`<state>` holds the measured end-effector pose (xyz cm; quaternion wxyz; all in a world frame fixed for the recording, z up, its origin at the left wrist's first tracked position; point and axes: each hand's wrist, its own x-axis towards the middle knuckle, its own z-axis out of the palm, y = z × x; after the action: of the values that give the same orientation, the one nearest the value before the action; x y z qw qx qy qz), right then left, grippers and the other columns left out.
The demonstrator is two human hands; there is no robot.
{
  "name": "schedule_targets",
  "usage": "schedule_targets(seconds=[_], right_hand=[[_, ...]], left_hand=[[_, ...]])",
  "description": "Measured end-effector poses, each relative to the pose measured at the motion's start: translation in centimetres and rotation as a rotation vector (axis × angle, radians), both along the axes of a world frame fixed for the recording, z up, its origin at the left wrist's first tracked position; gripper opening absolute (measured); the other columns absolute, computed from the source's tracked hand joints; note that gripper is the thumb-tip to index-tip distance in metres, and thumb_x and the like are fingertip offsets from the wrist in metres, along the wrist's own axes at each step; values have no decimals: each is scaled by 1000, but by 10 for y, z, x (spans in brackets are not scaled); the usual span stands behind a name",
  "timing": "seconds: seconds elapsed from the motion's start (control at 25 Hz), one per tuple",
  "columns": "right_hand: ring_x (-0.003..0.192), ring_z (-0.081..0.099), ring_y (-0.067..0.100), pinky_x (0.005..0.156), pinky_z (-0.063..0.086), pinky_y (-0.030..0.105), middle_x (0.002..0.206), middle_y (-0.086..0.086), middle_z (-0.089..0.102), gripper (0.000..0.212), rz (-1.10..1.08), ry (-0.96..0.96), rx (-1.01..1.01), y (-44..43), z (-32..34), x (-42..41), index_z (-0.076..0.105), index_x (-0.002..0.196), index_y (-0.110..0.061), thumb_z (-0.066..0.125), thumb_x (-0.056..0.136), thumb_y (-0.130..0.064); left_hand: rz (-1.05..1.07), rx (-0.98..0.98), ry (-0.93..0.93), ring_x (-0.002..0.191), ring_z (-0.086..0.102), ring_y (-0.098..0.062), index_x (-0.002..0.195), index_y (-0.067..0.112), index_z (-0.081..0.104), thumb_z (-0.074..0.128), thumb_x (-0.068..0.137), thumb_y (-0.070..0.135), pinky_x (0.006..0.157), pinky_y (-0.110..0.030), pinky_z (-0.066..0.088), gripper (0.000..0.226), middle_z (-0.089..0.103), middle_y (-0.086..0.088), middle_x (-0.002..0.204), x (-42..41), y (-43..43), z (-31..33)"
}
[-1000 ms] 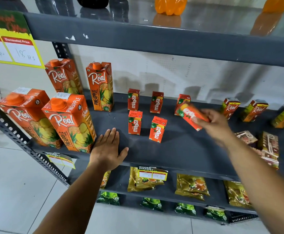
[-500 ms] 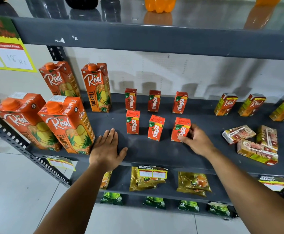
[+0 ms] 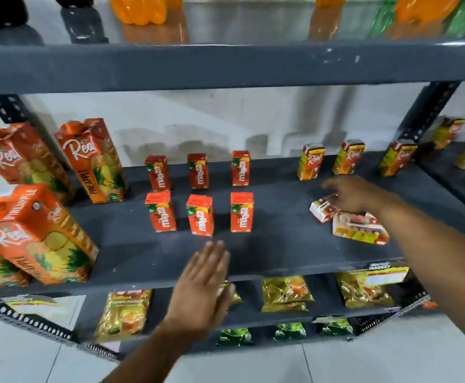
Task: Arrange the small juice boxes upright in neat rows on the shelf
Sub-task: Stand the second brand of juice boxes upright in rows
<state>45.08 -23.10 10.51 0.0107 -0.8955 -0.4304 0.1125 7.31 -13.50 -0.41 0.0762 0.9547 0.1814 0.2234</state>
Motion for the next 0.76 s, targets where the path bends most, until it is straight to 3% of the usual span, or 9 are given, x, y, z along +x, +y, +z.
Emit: schedule_targets(seconds=[0.08, 0.16, 0.28, 0.36, 0.48, 0.6, 0.76], right_hand=[[126, 52, 33, 102, 44, 38, 142, 14, 53, 54, -29, 0, -123, 5, 3, 30, 50, 136, -10, 66, 87, -23], [125, 52, 31, 104, 42, 37, 143, 13, 52, 51, 34, 1, -190, 7, -1, 53, 50, 137, -11, 63, 88, -13], [123, 54, 30, 105, 43, 39, 143, 11, 53, 51, 206, 38, -239, -1, -9, 77, 52, 137, -21, 62, 87, -14], [125, 53, 28, 104, 43, 36, 145, 6, 51, 53, 330, 49, -201, -5, -10, 81, 50, 138, -23, 62, 87, -16], [116, 55, 23, 94, 46, 32, 136, 3, 54, 65, 416, 61, -303, -7, -4, 78, 45, 141, -22, 67, 81, -7], [103, 60, 21, 87, 50, 34, 121, 4, 64, 55, 469, 56, -291, -9, -7, 82, 56, 128, -20, 74, 77, -8], [109, 58, 22, 86, 44, 31, 122, 3, 63, 49, 545, 21, -156, -5, 6, 76, 59, 124, -17, 72, 78, -6]], left_hand=[[-50, 26, 50, 147, 13, -25, 146, 7, 29, 27, 99, 41, 117, -41, 15, 58, 25, -12, 156, 62, -31, -3], [34, 19, 117, 146, 19, -29, 145, 4, 32, 29, 98, 39, 118, -42, 21, 59, 26, -15, 156, 124, -53, 1], [166, -47, 324, 148, 8, -29, 149, 4, 18, 23, 98, 43, 119, -41, 10, 64, 13, -15, 160, 183, -66, 1], [209, -41, 426, 148, 3, -25, 150, 7, 11, 17, 98, 47, 120, -40, 6, 66, 7, -11, 162, 192, -67, -2], [206, -31, 471, 148, -2, -21, 151, 11, 7, 14, 98, 49, 120, -39, 4, 65, 2, -6, 162, 188, -67, 2], [187, -50, 534, 148, -5, -19, 151, 11, 4, 16, 99, 50, 120, -38, 2, 66, -3, -5, 162, 189, -64, 8], [114, -31, 549, 148, -2, -18, 151, 12, 4, 15, 95, 61, 120, -38, 5, 76, 1, -5, 163, 182, -48, 7]])
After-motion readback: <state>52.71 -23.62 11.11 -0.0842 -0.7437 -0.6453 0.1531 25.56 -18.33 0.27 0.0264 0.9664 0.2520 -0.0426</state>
